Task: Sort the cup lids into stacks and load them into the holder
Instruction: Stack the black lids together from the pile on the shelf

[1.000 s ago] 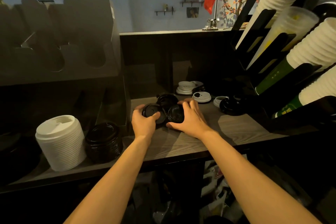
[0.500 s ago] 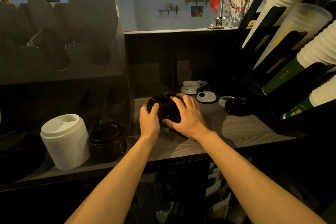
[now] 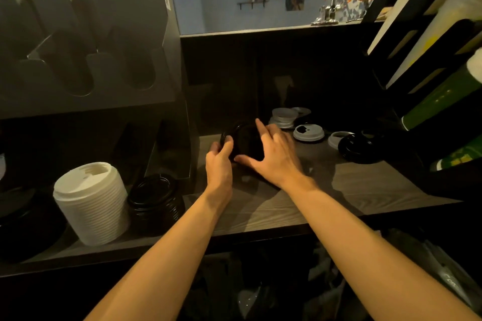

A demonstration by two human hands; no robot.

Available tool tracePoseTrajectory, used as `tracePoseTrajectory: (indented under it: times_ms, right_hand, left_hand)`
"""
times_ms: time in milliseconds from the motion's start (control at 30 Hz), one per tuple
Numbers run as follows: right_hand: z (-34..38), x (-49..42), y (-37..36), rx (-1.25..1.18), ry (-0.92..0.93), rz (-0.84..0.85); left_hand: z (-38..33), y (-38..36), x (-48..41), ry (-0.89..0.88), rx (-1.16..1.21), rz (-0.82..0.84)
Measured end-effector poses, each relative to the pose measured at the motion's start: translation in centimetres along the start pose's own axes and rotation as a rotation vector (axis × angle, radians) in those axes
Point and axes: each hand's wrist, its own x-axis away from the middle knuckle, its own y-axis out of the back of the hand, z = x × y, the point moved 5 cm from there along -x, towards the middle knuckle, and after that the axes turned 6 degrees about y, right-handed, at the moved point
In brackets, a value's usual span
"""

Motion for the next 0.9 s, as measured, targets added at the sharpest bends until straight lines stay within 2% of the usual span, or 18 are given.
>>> tracePoseTrajectory:
  times_ms: [167,233,333,433,567,767,900]
  right_hand:
    - [-2.3,0.2,-0.1,-0.188,-0.132,-0.097]
    - [-2.8,0.3,0.3,-0.214,-0.134,-0.179]
    - [-2.3,0.3,0.3,-0.241,-0.089,-0.159]
    - [-1.6,0.5,-0.1,-0.263,-0.002,-0.113]
    - [-1.0,1.0,-0.3,-0.158,0.071,-0.048]
    - [-1.9,0.8,0.7,-0.189,-0.035,-0.234]
    - [-1.7,1.1,1.0,-0.176,-0.051,-0.265]
  left_hand:
    - [0.8,0.8,-1.2,0.109,0.186,-0.091]
    - [1.1,1.0,-1.8,0.127,0.234,-0.11]
    - [1.1,1.0,-1.8,0.107,0.233,-0.116]
    - [0.6,1.0,-1.5,0.057,0.18,-0.132]
    - [0.4,0.9,-1.2,0.037,0.135,-0.132]
    - [-0.4,0.4,-0.1,-0.136,-0.09,-0.161]
    - [-0.3,0.4,-0.2,-0.186,-0.231,-0.148]
